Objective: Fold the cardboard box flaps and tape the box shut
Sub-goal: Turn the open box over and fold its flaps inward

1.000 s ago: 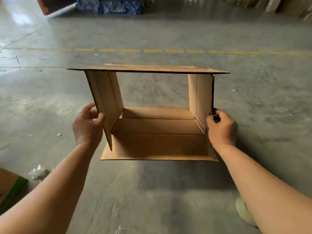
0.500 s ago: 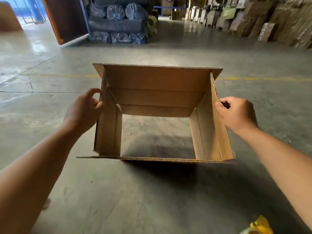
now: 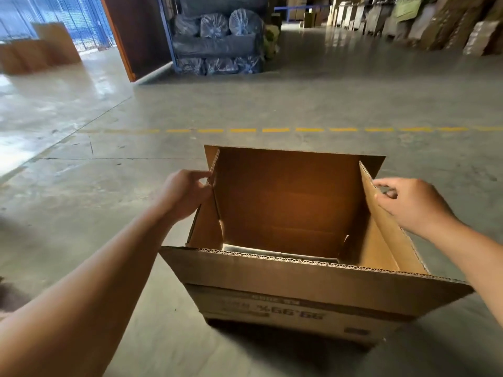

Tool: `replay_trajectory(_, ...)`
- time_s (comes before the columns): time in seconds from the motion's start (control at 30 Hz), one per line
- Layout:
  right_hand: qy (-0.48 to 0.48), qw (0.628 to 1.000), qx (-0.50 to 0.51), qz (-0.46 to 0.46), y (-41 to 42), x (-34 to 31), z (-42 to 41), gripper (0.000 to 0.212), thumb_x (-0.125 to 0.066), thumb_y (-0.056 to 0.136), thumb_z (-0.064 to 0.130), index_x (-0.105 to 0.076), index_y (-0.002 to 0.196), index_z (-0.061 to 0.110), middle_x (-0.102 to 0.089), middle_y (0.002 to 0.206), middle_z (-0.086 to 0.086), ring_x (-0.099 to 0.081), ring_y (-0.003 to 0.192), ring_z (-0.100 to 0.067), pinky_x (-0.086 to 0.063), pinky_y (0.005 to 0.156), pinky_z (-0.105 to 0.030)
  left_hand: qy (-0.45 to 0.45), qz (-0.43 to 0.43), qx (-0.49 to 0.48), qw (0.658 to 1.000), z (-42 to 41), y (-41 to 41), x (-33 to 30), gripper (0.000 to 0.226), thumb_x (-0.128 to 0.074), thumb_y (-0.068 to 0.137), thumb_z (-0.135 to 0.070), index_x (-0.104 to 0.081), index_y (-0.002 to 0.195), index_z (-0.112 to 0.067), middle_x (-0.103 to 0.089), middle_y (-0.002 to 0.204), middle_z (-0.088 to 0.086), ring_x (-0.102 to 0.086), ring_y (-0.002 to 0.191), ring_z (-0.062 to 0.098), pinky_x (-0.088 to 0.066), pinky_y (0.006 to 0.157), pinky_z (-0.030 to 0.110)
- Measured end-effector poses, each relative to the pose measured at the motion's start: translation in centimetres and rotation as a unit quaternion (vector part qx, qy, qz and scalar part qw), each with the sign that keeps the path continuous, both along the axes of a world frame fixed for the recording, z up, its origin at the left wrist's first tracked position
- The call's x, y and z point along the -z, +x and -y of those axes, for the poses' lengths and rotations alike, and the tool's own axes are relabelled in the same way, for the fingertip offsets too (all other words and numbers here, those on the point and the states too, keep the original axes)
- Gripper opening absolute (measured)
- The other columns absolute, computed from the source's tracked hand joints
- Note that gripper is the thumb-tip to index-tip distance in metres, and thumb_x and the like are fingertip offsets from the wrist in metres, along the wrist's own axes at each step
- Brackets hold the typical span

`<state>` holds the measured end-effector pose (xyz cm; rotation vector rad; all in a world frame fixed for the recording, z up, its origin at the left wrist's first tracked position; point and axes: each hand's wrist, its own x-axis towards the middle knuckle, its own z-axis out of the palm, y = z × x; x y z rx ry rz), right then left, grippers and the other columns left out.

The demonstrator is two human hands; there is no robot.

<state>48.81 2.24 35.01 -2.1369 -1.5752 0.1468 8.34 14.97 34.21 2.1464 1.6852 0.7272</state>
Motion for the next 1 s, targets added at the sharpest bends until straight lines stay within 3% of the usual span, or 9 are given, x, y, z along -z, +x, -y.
replay_trajectory(0.1, -0.074, 0.997, -0.004, -0.007, 0.0, -0.4, 0.1, 0.042, -0.057, 0.095, 0.03, -0.057, 0.137, 0.033, -0.065, 0.128, -0.009, -0.066, 0.077, -0.026, -0.049, 0.065, -0.032, -0.029, 0.008, 0.017, 0.999, 0.4, -0.1, 0.0, 0.043, -0.062, 0.093, -0.024, -0.062, 0.136, -0.029, -0.075, 0.111, 0.003, -0.069, 0.101, 0.022, -0.055, 0.089, 0.039)
replay_trajectory(0.2, -0.094, 0.995, -0.009, -0.042, 0.0, -0.7, 1.2, 0.046, -0.057, 0.095, 0.033, -0.051, 0.14, 0.04, -0.061, 0.13, -0.005, -0.068, 0.075, -0.03, -0.051, 0.066, -0.031, -0.057, 0.033, 0.035, 0.997, 0.9, -0.2, 0.0, 0.044, -0.062, 0.096, -0.027, -0.057, 0.139, -0.035, -0.074, 0.113, 0.0, -0.072, 0.09, 0.018, -0.06, 0.084, 0.041)
replay_trajectory(0.37, -0.1, 0.993, -0.026, -0.056, 0.4, -0.7, 3.7, 0.047, -0.057, 0.094, 0.034, -0.049, 0.138, 0.046, -0.063, 0.131, -0.004, -0.067, 0.1, -0.04, -0.056, 0.076, -0.041, -0.092, 0.046, 0.046, 0.994, 2.9, -0.7, -0.5, 0.051, -0.065, 0.095, -0.032, -0.051, 0.143, -0.036, -0.071, 0.11, -0.002, -0.073, 0.083, 0.021, -0.062, 0.076, 0.044)
replay_trajectory(0.5, -0.115, 0.991, -0.047, -0.051, 0.3, -0.9, 4.9, 0.051, -0.058, 0.093, 0.029, -0.048, 0.14, 0.045, -0.063, 0.131, -0.003, -0.058, 0.05, -0.02, -0.05, 0.057, -0.031, -0.13, 0.015, 0.05, 0.99, 4.9, -1.2, -1.1, 0.062, -0.073, 0.089, -0.03, -0.046, 0.145, -0.034, -0.068, 0.11, -0.001, -0.071, 0.081, 0.02, -0.063, 0.071, 0.039)
replay_trajectory(0.63, -0.137, 0.988, -0.068, -0.028, -0.3, -0.3, 5.3, 0.053, -0.057, 0.093, 0.029, -0.044, 0.142, 0.045, -0.06, 0.136, 0.001, -0.055, 0.046, -0.013, -0.051, 0.054, -0.033, -0.149, 0.016, 0.023, 0.988, 6.4, -1.0, -1.0, 0.066, -0.074, 0.087, -0.038, -0.041, 0.142, -0.024, -0.066, 0.109, 0.001, -0.068, 0.084, 0.016, -0.06, 0.075, 0.034)
replay_trajectory(0.7, -0.143, 0.987, -0.063, -0.024, -0.8, -0.5, 5.2, 0.052, -0.057, 0.092, 0.03, -0.046, 0.142, 0.042, -0.06, 0.137, -0.001, -0.059, 0.057, -0.013, -0.051, 0.061, -0.033, -0.153, 0.015, 0.022, 0.988, 6.6, -0.9, -1.0, 0.066, -0.073, 0.087, -0.04, -0.041, 0.142, -0.023, -0.065, 0.109, 0.0, -0.067, 0.083, 0.014, -0.057, 0.072, 0.029)
replay_trajectory(0.77, -0.15, 0.987, -0.05, 0.001, -1.6, -0.7, 5.1, 0.052, -0.058, 0.092, 0.032, -0.048, 0.143, 0.036, -0.056, 0.141, -0.006, -0.065, 0.091, -0.019, -0.051, 0.082, -0.034, -0.154, 0.018, 0.023, 0.988, 6.8, -1.0, -1.2, 0.063, -0.072, 0.088, -0.043, -0.044, 0.141, -0.023, -0.065, 0.112, 0.0, -0.066, 0.085, 0.014, -0.057, 0.072, 0.029)
replay_trajectory(0.87, -0.14, 0.986, -0.061, 0.063, -4.1, -0.8, 4.3, 0.053, -0.059, 0.092, 0.036, -0.049, 0.144, 0.029, -0.041, 0.151, -0.011, -0.039, 0.137, -0.032, -0.036, 0.11, -0.044, -0.157, 0.028, 0.029, 0.987, 6.9, -1.1, -1.3, 0.062, -0.072, 0.086, -0.046, -0.048, 0.139, -0.025, -0.065, 0.117, 0.002, -0.066, 0.089, 0.015, -0.058, 0.076, 0.032)
replay_trajectory(1.0, -0.084, 0.98, -0.171, 0.06, -11.0, -1.9, 1.5, 0.05, -0.056, 0.094, 0.042, -0.049, 0.143, 0.03, -0.042, 0.152, -0.006, -0.035, 0.141, -0.027, -0.032, 0.114, -0.045, -0.178, 0.075, 0.034, 0.981, 6.8, -1.2, -1.3, 0.056, -0.072, 0.087, -0.045, -0.055, 0.136, -0.022, -0.07, 0.112, 0.003, -0.068, 0.09, 0.017, -0.054, 0.069, 0.028)
